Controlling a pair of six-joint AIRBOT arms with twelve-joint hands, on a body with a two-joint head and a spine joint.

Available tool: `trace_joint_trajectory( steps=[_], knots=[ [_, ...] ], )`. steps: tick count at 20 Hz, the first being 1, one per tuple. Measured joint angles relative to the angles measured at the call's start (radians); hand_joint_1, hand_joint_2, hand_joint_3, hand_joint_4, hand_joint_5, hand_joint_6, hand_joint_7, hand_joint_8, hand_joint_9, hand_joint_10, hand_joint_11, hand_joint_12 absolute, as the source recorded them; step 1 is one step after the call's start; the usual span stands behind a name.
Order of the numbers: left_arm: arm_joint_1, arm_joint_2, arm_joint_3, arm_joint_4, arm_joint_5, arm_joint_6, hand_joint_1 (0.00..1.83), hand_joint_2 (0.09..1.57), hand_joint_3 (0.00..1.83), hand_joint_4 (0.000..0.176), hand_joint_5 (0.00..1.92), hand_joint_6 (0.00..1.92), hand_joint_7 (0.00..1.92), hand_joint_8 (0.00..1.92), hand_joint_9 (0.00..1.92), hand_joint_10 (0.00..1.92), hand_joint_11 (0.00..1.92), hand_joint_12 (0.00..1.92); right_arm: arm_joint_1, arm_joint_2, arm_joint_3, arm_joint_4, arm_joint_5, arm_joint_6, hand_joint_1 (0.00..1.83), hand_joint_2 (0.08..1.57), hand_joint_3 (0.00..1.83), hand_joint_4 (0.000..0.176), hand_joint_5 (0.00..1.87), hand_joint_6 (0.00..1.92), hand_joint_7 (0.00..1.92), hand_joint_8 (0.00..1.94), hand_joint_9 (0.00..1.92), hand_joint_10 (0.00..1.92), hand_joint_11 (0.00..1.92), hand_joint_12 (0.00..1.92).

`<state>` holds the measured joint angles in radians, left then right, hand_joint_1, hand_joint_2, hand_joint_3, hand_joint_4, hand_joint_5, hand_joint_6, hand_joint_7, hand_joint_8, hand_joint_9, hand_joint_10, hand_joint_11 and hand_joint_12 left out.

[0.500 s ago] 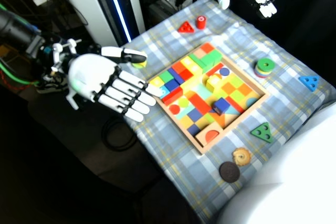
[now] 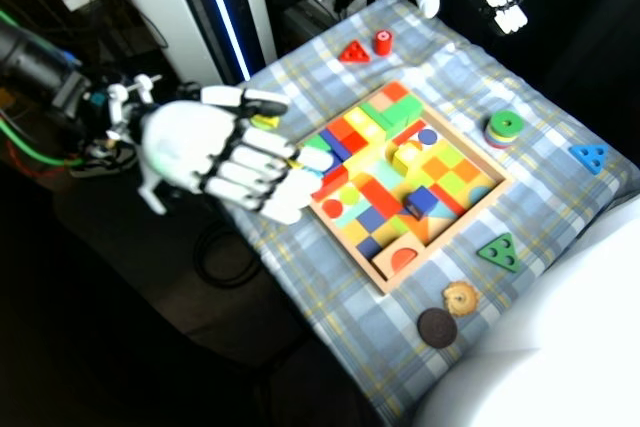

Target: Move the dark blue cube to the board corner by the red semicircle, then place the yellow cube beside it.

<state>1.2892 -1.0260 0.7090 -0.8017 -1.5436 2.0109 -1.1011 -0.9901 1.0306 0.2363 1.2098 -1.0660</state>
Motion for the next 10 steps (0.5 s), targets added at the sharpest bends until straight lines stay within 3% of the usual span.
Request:
trace_joint_trajectory(
  steps=[1, 2, 3, 4, 5, 6, 7, 8, 10],
  knots=[
    [0.0, 0.0, 0.0, 0.0, 0.003, 0.0, 0.0, 1.13, 0.02, 0.046, 0.13, 0.0, 0.08, 0.0, 0.01, 0.0, 0.0, 0.0, 0.029, 0.0, 0.017, -0.026, -0.036, 0.0, 0.0, 1.01, 0.0, 0.106, 0.15, 0.01, 0.07, 0.01, 0.02, 0.01, 0.02, 0.01],
    [0.0, 0.0, 0.0, -0.001, 0.006, 0.0, 0.0, 1.13, 0.02, 0.046, 0.13, 0.0, 0.08, 0.0, 0.01, 0.0, 0.0, 0.0, 0.073, 0.0, 0.04, -0.071, -0.093, 0.001, 0.0, 0.99, 0.0, 0.137, 0.19, 0.01, 0.1, 0.01, 0.04, 0.01, 0.03, 0.02],
    [0.0, 0.0, 0.003, 0.0, 0.01, 0.0, 0.0, 1.13, 0.02, 0.05, 0.14, 0.0, 0.07, 0.0, 0.01, 0.0, 0.0, 0.0, 0.116, -0.001, 0.063, -0.115, -0.153, 0.002, 0.0, 1.05, 0.0, 0.089, 0.24, 0.0, 0.15, 0.0, 0.07, 0.01, 0.04, 0.04],
    [0.0, 0.0, 0.003, 0.003, 0.01, 0.0, 0.0, 1.13, 0.02, 0.047, 0.13, 0.0, 0.06, 0.0, 0.01, 0.0, 0.0, 0.0, 0.17, -0.013, 0.1, -0.175, -0.211, 0.029, 0.0, 1.09, 0.0, 0.062, 0.28, 0.0, 0.18, 0.0, 0.07, 0.0, 0.02, 0.06],
    [0.0, 0.0, 0.005, 0.003, 0.01, 0.0, 0.0, 1.13, 0.02, 0.045, 0.12, 0.0, 0.06, 0.0, 0.0, 0.0, 0.0, 0.0, 0.206, -0.034, 0.146, -0.233, -0.252, 0.095, 0.0, 1.08, 0.0, 0.055, 0.31, 0.01, 0.18, 0.0, 0.07, 0.0, 0.02, 0.06],
    [0.0, 0.0, 0.008, 0.006, 0.013, 0.0, 0.0, 1.14, 0.02, 0.03, 0.12, 0.0, 0.06, 0.0, 0.0, 0.0, 0.0, 0.0, 0.24, -0.064, 0.208, -0.302, -0.306, 0.203, 0.0, 1.04, 0.0, 0.061, 0.34, 0.01, 0.16, 0.0, 0.03, 0.0, 0.0, 0.05],
    [0.0, 0.0, 0.008, 0.007, 0.014, 0.0, 0.0, 1.14, 0.02, 0.025, 0.13, 0.0, 0.07, 0.0, 0.0, 0.0, 0.0, 0.0, 0.252, -0.08, 0.24, -0.336, -0.328, 0.261, 0.0, 1.05, 0.0, 0.043, 0.37, 0.01, 0.14, 0.0, 0.01, 0.0, 0.0, 0.01],
    [0.0, 0.0, 0.008, 0.004, 0.015, 0.0, 0.0, 1.13, 0.01, 0.049, 0.12, 0.0, 0.06, 0.0, 0.0, 0.0, 0.0, 0.0, 0.27, -0.117, 0.313, -0.411, -0.375, 0.401, 0.0, 1.05, 0.0, 0.028, 0.39, 0.01, 0.12, 0.0, 0.0, 0.0, 0.0, 0.0],
    [0.0, 0.0, 0.013, 0.008, 0.026, 0.0, 0.0, 1.12, 0.01, 0.061, 0.11, 0.0, 0.06, 0.0, 0.0, 0.0, 0.0, 0.0, 0.298, -0.17, 0.414, -0.523, -0.447, 0.577, 0.0, 0.99, 0.0, 0.107, 0.34, 0.0, 0.05, 0.0, 0.0, 0.0, 0.0, 0.0]
  ],
)
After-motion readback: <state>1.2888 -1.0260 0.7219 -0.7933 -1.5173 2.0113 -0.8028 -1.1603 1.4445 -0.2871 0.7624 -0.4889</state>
